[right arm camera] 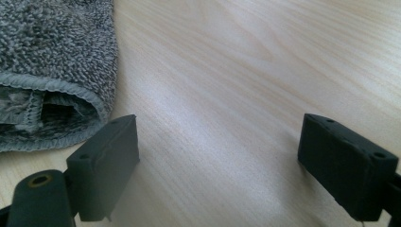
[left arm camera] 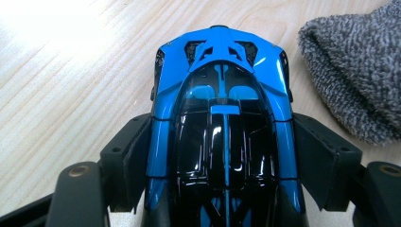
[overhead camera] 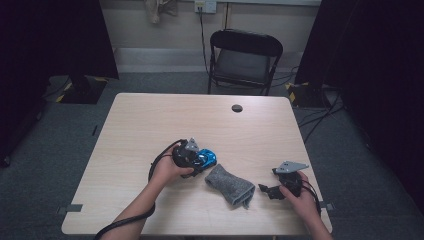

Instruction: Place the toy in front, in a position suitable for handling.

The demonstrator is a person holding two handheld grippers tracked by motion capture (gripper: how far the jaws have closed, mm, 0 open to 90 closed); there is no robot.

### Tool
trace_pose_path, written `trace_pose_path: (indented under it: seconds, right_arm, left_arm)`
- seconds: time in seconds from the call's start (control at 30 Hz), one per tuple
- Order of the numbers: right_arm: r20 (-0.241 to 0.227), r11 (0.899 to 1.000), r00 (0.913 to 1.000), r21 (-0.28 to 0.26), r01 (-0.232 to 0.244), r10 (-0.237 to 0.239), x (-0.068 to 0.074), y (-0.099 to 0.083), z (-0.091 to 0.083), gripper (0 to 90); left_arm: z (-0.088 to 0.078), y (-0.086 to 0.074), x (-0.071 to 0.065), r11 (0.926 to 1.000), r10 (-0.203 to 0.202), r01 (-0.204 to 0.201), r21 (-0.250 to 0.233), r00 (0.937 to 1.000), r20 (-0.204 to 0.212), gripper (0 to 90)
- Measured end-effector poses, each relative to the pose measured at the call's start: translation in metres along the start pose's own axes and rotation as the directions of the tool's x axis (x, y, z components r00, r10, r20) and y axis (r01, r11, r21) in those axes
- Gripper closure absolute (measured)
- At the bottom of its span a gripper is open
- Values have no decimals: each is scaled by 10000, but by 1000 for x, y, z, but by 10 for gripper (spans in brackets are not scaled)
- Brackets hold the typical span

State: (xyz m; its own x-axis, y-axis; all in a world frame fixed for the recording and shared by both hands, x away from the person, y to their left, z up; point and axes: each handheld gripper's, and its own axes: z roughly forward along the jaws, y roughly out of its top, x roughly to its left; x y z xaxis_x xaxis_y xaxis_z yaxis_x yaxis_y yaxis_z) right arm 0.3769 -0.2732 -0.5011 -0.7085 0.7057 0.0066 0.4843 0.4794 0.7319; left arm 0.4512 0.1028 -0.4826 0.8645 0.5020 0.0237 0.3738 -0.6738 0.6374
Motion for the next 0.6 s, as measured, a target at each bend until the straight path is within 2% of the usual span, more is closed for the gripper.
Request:
trace_pose_path:
  seconds: [0.13, 0.33, 0.4, 0.6]
  right_arm:
    - [0, 10000, 10000, 2, -4, 4, 0, 0, 0, 126]
    - [0, 10000, 10000, 1, -3, 3, 0, 0, 0, 126]
    - [-1, 10000, 10000, 2, -4, 4, 0, 0, 0, 126]
    - [-1, 10000, 10000, 1, -5, 5, 0, 0, 0, 126]
  left_arm:
    - [0, 1, 0, 10000, 71, -71, 39, 10000, -49, 265]
    - [-3, 2, -1, 9991, -203, 204, -364, 9998, 46, 230]
    - [-7, 7, -2, 9987, -187, 190, -471, 9998, 58, 196]
    - [-18, 11, -2, 9974, -92, 92, -711, 10000, 7, 195]
